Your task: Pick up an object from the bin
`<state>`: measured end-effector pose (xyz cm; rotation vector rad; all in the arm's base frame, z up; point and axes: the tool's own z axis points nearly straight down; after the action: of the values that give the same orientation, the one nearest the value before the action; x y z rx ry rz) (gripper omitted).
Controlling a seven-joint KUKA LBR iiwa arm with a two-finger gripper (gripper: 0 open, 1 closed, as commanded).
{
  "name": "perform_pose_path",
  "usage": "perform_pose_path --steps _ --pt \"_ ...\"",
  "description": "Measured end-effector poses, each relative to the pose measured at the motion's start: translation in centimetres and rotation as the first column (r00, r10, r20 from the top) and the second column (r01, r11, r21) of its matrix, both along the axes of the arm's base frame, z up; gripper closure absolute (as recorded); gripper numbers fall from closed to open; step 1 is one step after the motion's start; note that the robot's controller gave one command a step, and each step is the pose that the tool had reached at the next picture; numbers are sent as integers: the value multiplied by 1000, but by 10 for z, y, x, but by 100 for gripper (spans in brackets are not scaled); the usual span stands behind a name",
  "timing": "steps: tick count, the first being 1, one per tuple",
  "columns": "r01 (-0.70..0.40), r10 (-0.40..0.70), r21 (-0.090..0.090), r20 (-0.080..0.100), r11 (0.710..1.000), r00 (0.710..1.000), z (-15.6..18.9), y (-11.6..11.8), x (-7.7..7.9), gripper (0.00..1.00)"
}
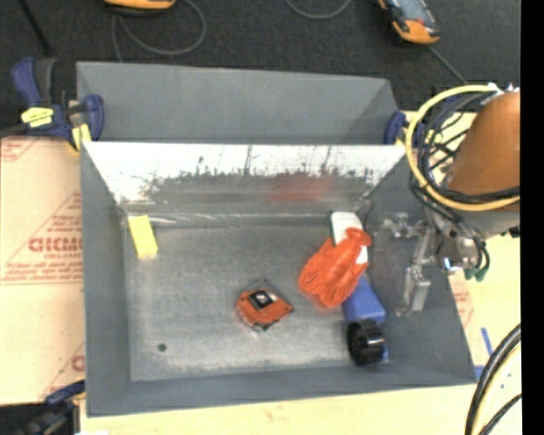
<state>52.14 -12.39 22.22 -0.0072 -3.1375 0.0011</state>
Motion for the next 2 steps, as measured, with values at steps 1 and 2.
perform_pose_path --steps 1,2 --pt "-3 3 -2 8 1000 1000 4 0 2 0" --pt "14 -14 -3 18 1000 1000 -35 0 35 0"
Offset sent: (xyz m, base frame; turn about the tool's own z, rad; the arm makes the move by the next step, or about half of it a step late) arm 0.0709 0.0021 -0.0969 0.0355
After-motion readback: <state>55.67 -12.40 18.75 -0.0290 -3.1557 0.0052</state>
